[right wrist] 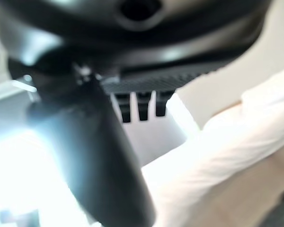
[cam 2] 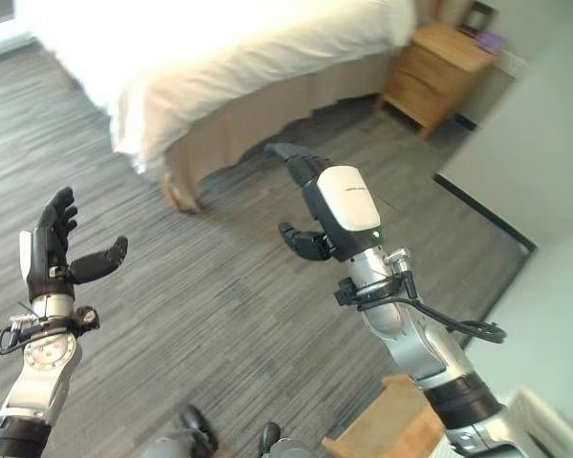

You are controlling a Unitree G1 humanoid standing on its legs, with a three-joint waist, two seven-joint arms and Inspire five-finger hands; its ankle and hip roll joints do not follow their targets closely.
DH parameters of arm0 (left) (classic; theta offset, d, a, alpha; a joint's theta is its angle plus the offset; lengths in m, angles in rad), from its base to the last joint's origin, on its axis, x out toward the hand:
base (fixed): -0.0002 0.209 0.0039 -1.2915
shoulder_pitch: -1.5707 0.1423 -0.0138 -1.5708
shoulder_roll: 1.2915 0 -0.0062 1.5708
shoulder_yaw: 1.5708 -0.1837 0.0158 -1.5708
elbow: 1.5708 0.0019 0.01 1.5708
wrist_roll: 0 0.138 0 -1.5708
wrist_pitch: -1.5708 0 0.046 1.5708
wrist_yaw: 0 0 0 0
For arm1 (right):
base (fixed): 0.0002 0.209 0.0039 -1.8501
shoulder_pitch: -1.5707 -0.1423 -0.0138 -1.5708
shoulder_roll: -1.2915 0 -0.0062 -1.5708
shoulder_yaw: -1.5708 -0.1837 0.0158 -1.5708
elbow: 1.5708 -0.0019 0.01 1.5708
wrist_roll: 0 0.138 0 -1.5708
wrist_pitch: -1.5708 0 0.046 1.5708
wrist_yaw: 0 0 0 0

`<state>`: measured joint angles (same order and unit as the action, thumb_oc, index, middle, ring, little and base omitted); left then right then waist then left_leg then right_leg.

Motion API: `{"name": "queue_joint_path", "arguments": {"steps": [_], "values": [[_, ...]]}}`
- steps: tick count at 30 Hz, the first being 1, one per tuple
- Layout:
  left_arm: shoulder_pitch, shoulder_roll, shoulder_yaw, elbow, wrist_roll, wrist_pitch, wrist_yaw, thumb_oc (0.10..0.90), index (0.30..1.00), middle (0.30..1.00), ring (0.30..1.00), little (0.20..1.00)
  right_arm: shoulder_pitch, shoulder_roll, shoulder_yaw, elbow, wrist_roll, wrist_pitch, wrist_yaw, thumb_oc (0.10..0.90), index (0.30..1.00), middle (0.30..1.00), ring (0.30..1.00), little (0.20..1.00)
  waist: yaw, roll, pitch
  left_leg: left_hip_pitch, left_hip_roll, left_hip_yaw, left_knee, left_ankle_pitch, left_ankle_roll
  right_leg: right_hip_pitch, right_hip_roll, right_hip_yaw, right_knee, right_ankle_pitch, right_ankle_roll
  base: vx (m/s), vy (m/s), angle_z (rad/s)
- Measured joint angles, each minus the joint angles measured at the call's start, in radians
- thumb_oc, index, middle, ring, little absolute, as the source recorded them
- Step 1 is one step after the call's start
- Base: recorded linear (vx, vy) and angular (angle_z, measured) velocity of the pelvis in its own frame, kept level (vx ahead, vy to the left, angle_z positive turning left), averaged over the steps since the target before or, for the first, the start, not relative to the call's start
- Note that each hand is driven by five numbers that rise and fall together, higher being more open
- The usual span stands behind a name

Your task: Pick up bed clothes into laundry basket.

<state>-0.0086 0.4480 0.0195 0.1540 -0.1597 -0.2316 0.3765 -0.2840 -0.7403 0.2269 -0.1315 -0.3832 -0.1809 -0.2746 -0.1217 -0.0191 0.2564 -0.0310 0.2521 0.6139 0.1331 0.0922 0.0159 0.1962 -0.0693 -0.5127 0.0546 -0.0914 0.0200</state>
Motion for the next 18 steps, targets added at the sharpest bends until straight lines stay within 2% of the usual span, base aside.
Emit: {"name": "queue_joint_path", "arguments": {"steps": [1, 2, 3, 4, 5, 6, 7, 8, 9, 10, 11, 12, 14, 15, 18], "values": [[0.016, -0.007, -0.001, 0.004, 0.002, 0.0, -0.002, 0.8, 0.9, 0.9, 0.9, 0.9, -0.001, 0.018, -0.017, 0.017, -0.004, -0.007, 0.003, 0.8, 0.9, 0.9, 0.9, 0.9, 0.01, 0.017, 0.006, 0.029, -0.019, -0.016, -0.043, 0.004, -0.004, -0.039, -0.03, -0.002, 0.132, -0.015, 0.026, -0.04, 0.308, 1.18], [0.015, 0.0, -0.013, 0.005, 0.002, 0.006, -0.008, 0.8, 0.9, 0.9, 0.9, 0.9, 0.027, 0.054, -0.041, 0.016, -0.001, 0.026, 0.001, 0.8, 0.9, 0.9, 0.9, 0.9, -0.014, 0.006, 0.012, 0.043, -0.058, -0.017, -0.055, 0.022, 0.039, -0.066, -0.097, -0.042, 0.314, -0.011, 0.024, -0.09, 0.297, 0.93], [0.015, -0.003, -0.023, -0.005, 0.002, 0.006, -0.01, 0.8, 0.9, 0.9, 0.9, 0.9, 0.03, 0.051, -0.038, 0.016, -0.001, 0.033, 0.002, 0.8, 0.9, 0.9, 0.9, 0.9, -0.018, 0.002, 0.004, 0.084, -0.081, -0.024, -0.119, 0.033, 0.055, -0.129, -0.16, -0.032, 0.477, 0.002, 0.038, -0.09, 0.221, 0.96], [0.015, 0.005, -0.028, -0.017, 0.004, 0.005, -0.016, 0.8, 0.9, 0.9, 0.9, 0.9, 0.031, 0.053, -0.038, 0.009, -0.004, 0.03, 0.002, 0.8, 0.9, 0.9, 0.9, 0.9, -0.012, 0.013, -0.006, 0.109, -0.099, -0.042, -0.174, 0.023, 0.052, -0.184, -0.203, -0.014, 0.56, -0.047, 0.077, -0.06, 0.199, 0.29], [0.001, 0.005, -0.02, -0.024, 0.004, 0.003, -0.016, 0.8, 0.9, 0.9, 0.9, 0.9, 0.029, 0.076, -0.042, -0.001, -0.005, 0.023, -0.004, 0.8, 0.9, 0.9, 0.9, 0.9, -0.005, -0.006, -0.021, 0.106, -0.122, -0.06, -0.2, 0.013, 0.065, -0.246, -0.215, 0.064, 0.533, -0.092, 0.107, 0.01, 0.072, 0.34], [-0.038, 0.013, -0.015, -0.02, 0.002, 0.004, -0.009, 0.8, 0.9, 0.9, 0.9, 0.9, 0.029, 0.088, -0.042, -0.013, -0.005, 0.016, -0.018, 0.8, 0.9, 0.9, 0.9, 0.9, -0.017, -0.027, -0.02, 0.097, -0.133, -0.1, -0.21, 0.013, 0.062, -0.277, -0.221, 0.117, 0.457, -0.096, 0.117, -0.03, 0.134, 0.69], [-0.082, 0.009, -0.019, -0.005, 0.0, 0.004, -0.009, 0.8, 0.9, 0.9, 0.9, 0.9, 0.033, 0.087, -0.038, -0.014, -0.007, 0.013, -0.017, 0.8, 0.9, 0.9, 0.9, 0.9, -0.035, -0.03, -0.015, 0.084, -0.13, -0.15, -0.217, 0.016, 0.058, -0.298, -0.21, 0.16, 0.379, -0.095, 0.114, 0.0, 0.122, 1.29], [-0.113, 0.009, -0.03, 0.001, 0.001, 0.006, -0.016, 0.8, 0.9, 0.9, 0.9, 0.9, 0.044, 0.09, -0.016, -0.005, -0.01, 0.016, -0.014, 0.8, 0.9, 0.9, 0.9, 0.9, -0.042, -0.017, -0.001, 0.078, -0.121, -0.205, -0.218, 0.023, 0.049, -0.311, -0.165, 0.227, 0.232, -0.063, 0.103, -0.01, 0.121, 1.24], [-0.126, 0.007, -0.043, 0.002, 0.0, 0.007, -0.019, 0.8, 0.9, 0.9, 0.9, 0.9, 0.061, 0.098, -0.013, -0.003, -0.01, 0.016, -0.014, 0.8, 0.9, 0.9, 0.9, 0.9, -0.047, -0.023, -0.004, 0.075, -0.105, -0.239, -0.213, 0.023, 0.048, -0.291, -0.112, 0.316, 0.102, -0.022, 0.087, 0.03, 0.072, 1.82], [-0.128, 0.02, -0.075, -0.002, 0.001, 0.006, -0.031, 0.8, 0.9, 0.9, 0.9, 0.9, 0.098, 0.105, -0.007, -0.001, -0.01, 0.019, -0.012, 0.8, 0.9, 0.9, 0.9, 0.9, -0.07, -0.037, -0.009, 0.084, -0.109, -0.296, -0.221, 0.041, 0.024, -0.219, -0.066, 0.375, -0.131, 0.125, 0.091, 0.01, 0.027, 1.51], [-0.116, 0.045, -0.085, -0.008, 0.004, 0.007, -0.044, 0.8, 0.9, 0.9, 0.9, 0.9, 0.104, 0.108, 0.004, 0.001, -0.009, 0.023, -0.01, 0.8, 0.9, 0.9, 0.9, 0.9, -0.056, -0.074, -0.018, 0.108, -0.135, -0.298, -0.221, 0.034, 0.012, -0.206, -0.078, 0.379, -0.146, 0.246, 0.095, 0.03, 0.033, 1.46], [-0.094, 0.048, -0.085, -0.01, 0.005, 0.005, -0.048, 0.8, 0.9, 0.9, 0.9, 0.9, 0.107, 0.106, 0.005, 0.002, -0.01, 0.022, -0.009, 0.8, 0.9, 0.9, 0.9, 0.9, -0.048, -0.072, -0.023, 0.129, -0.136, -0.303, -0.222, 0.009, -0.046, -0.184, -0.076, 0.352, -0.14, 0.261, 0.072, 0.03, 0.01, 0.48], [-0.031, 0.046, -0.08, -0.016, 0.003, 0.007, -0.049, 0.8, 0.9, 0.9, 0.9, 0.9, 0.095, 0.11, -0.003, 0.005, -0.007, 0.028, -0.011, 0.8, 0.9, 0.9, 0.9, 0.9, -0.021, -0.013, -0.037, 0.136, -0.088, -0.282, -0.227, 0.009, -0.07, -0.164, -0.028, 0.344, -0.145, 0.257, 0.068, 0.04, -0.017, 0.25], [-0.024, 0.036, -0.069, -0.016, 0.004, 0.007, -0.052, 0.8, 0.9, 0.9, 0.9, 0.9, 0.086, 0.102, -0.007, 0.005, -0.008, 0.029, -0.01, 0.8, 0.9, 0.9, 0.9, 0.9, -0.015, -0.004, -0.038, 0.136, -0.077, -0.268, -0.226, 0.011, -0.071, -0.163, -0.018, 0.339, -0.145, 0.257, 0.068, 0.06, -0.014, 0.14], [0.012, 0.026, -0.055, -0.016, 0.006, 0.009, -0.066, 0.8, 0.9, 0.9, 0.9, 0.9, 0.09, 0.104, -0.053, 0.005, -0.006, 0.031, -0.011, 0.8, 0.9, 0.9, 0.9, 0.9, -0.019, -0.014, -0.041, 0.169, -0.065, -0.251, -0.222, 0.005, -0.094, -0.136, -0.007, 0.328, -0.146, 0.256, 0.068, 0.07, -0.01, -0.06]]}}
